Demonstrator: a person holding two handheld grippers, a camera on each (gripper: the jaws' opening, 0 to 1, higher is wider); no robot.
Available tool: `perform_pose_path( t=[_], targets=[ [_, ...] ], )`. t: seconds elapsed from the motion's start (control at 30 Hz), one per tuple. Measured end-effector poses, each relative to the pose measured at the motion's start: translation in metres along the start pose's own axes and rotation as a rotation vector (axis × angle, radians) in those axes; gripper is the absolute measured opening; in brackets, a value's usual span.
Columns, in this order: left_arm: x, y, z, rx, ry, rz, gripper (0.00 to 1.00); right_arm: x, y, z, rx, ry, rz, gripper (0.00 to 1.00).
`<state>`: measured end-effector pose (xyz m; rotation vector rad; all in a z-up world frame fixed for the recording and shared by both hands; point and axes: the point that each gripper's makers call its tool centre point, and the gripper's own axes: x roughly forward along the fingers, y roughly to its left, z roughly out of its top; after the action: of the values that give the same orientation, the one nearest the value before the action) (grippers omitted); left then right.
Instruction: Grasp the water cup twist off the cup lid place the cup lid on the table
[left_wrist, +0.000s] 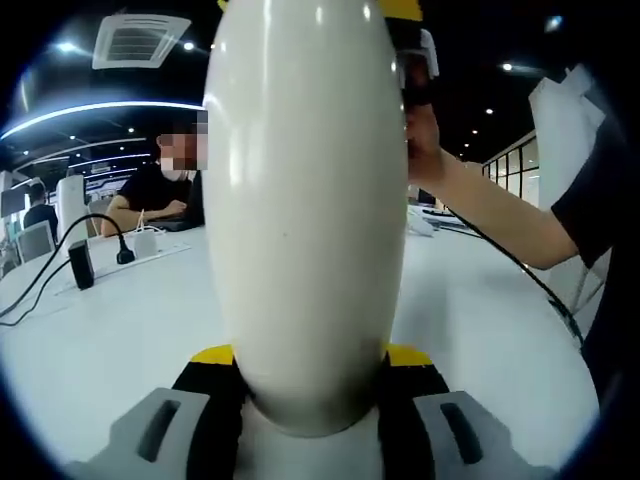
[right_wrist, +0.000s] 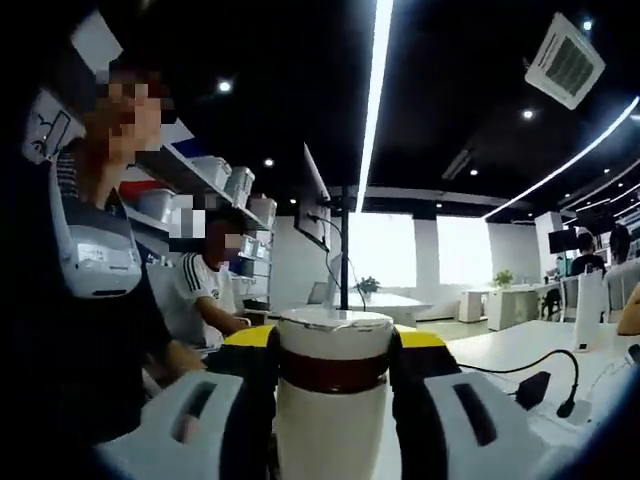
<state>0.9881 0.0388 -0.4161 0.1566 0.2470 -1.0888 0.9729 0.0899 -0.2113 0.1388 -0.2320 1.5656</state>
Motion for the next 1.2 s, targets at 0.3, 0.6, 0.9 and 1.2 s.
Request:
perform_pose_path(
  t=[0.3, 0.6, 0.9, 1.2],
  targets=[
    [0.001, 0.001, 0.000, 0.001, 0.000, -0.001, 0.53, 0.001, 0.002, 0.001, 0.082, -0.035, 0.149, 0.46],
    [0.000, 0.001, 0.000, 0.001, 0.000, -0.003, 0.53, 0.004, 0.004, 0.001, 0.151, -0.094, 0.211, 0.46],
    [0.001, 0.005, -0.002, 0.001, 0.001, -0.003, 0.53, 0.007, 0.002, 0.004, 0.162, -0.103, 0.221, 0.46],
    [0.002, 0.007, -0.002, 0.002, 0.001, -0.004, 0.53, 0.010, 0.002, 0.012, 0.141, -0.107, 0.218, 0.46]
  ],
)
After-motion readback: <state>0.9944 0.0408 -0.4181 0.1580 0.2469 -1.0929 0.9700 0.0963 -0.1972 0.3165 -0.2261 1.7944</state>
